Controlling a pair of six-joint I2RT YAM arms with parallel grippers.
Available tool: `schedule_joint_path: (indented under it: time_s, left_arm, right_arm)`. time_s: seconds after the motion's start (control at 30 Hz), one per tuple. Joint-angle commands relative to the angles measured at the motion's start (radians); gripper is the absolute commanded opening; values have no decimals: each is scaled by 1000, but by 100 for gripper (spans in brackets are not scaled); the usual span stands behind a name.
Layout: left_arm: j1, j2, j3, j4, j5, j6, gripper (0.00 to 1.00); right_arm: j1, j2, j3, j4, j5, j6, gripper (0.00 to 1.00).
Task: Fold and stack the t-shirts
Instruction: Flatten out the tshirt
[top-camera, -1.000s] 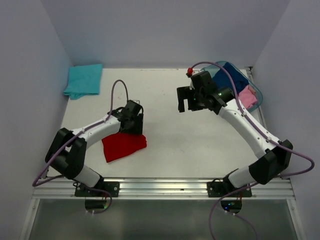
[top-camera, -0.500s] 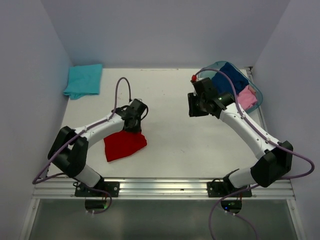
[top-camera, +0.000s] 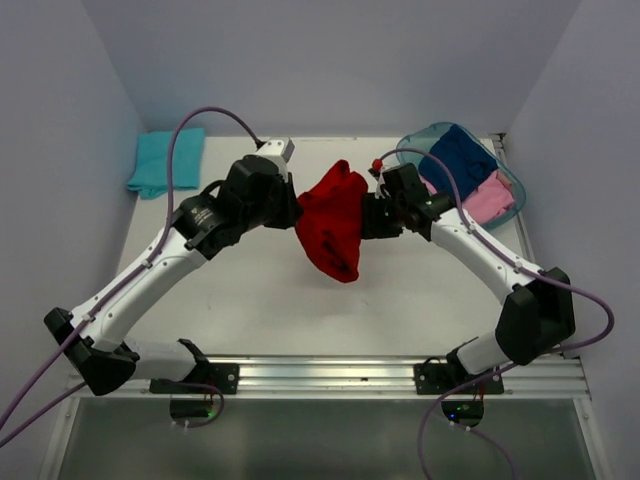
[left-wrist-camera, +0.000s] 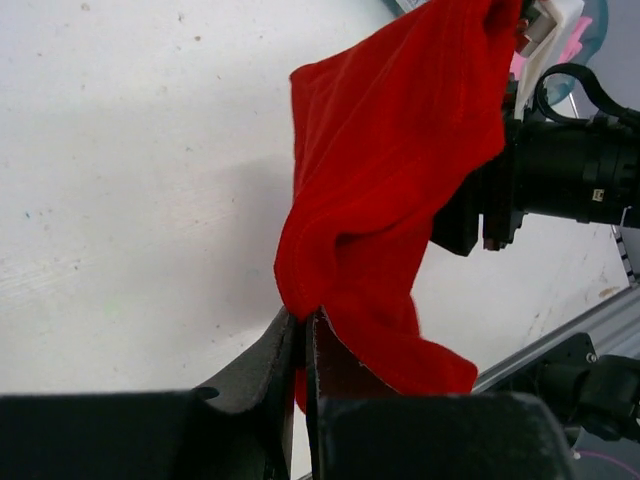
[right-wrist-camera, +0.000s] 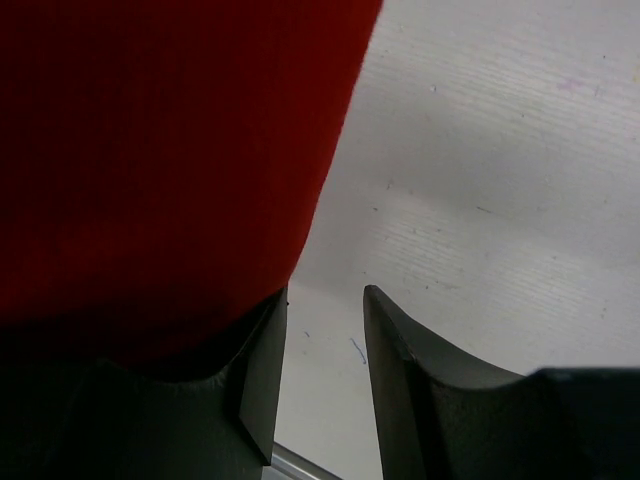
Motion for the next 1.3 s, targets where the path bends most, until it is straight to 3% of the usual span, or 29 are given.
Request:
schedule_joint_path:
  time_s: [0.0,0.1,0.23,0.33,0.5,0.6,0.67,0.9,1.13,1.27]
  left_arm:
    - [-2,50,3,3,75,27,9]
    - [-2,81,-28,43,85,33,13]
    - [-2,109,-74,94,139,25,42]
    - [-2,99,-85,131,179,22,57]
    - [-3,75,-77,131,124,31,66]
    - [-2,112,-128,148,53,57,78]
    - [-2,156,-186,160,26,71,79]
    - [-75,372,-335,307,16,50,76]
    - [-154,457,-271,306,-28,27,75]
    - [-186,460,-202,216,-83,10,73]
  right_arm:
    - [5,-49,30,40,-35,-10,41]
    - [5,-67,32,11,18,-16,41]
    - [5,-81,32,-29,63,-27,42]
    - [5,-89,27,-38,75,-28,43]
    - [5,-76,24,-33,57,-25,43]
    - [5,-72,18,-29,66,-16,42]
    - [5,-75,12,-35,100,-4,41]
    - [0,-142,71,-167,489,98,44]
    - [-12,-181,73,-193,517,96,44]
    - [-23,-181,59,-188,497,87,44]
